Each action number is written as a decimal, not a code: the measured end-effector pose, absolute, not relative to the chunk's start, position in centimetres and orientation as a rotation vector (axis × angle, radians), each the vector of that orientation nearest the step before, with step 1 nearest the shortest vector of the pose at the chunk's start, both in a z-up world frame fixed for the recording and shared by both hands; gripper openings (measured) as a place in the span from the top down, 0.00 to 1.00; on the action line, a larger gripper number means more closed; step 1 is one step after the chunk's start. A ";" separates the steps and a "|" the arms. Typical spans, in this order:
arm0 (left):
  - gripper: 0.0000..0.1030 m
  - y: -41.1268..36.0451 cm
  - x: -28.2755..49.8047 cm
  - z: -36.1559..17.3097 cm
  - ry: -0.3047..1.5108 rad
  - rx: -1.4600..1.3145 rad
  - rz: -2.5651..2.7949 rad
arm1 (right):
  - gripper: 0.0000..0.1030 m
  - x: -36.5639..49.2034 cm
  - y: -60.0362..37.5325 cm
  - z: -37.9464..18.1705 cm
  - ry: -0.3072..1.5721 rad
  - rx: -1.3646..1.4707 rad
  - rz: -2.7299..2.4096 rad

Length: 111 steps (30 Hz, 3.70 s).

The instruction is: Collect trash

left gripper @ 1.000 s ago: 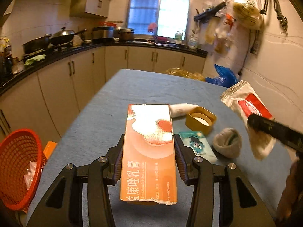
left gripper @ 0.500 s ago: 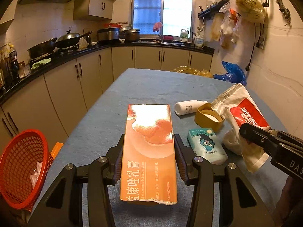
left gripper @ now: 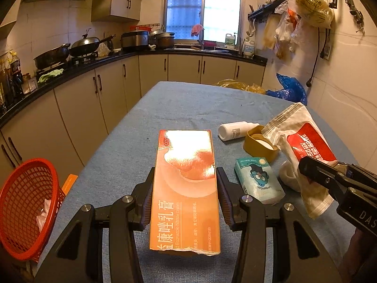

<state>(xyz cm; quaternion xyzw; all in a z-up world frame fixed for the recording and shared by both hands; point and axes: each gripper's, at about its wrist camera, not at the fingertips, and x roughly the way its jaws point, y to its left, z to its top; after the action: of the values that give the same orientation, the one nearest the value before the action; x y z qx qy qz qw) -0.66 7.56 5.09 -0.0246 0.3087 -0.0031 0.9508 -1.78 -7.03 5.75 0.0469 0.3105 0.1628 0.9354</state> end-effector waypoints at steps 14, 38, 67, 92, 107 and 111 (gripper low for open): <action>0.55 7.2 -0.8 5.3 0.628 -0.041 -0.001 | 0.58 -1.9 -6.9 5.6 0.640 0.099 0.333; 0.55 7.3 -0.8 5.3 0.628 -0.038 -0.001 | 0.58 -2.1 -7.2 5.7 0.636 0.092 0.305; 0.55 14.5 -6.7 8.1 0.546 -0.069 0.073 | 0.58 -4.6 -1.6 8.0 0.686 0.083 0.394; 0.55 28.9 -10.8 8.0 0.522 -0.215 0.320 | 0.58 -4.4 12.9 8.6 0.740 -0.036 0.636; 0.55 35.4 -12.4 6.6 0.543 -0.296 0.434 | 0.58 -3.3 18.7 8.2 0.790 -0.060 0.732; 0.55 35.8 -12.0 5.9 0.561 -0.303 0.432 | 0.58 -2.6 20.4 7.7 0.821 -0.057 0.757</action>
<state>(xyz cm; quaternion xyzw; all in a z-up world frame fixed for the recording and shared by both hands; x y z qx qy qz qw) -12.00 35.82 5.90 -0.1475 0.2737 0.2106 0.9268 -2.62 20.40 7.71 -0.0270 0.3895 0.3590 0.8477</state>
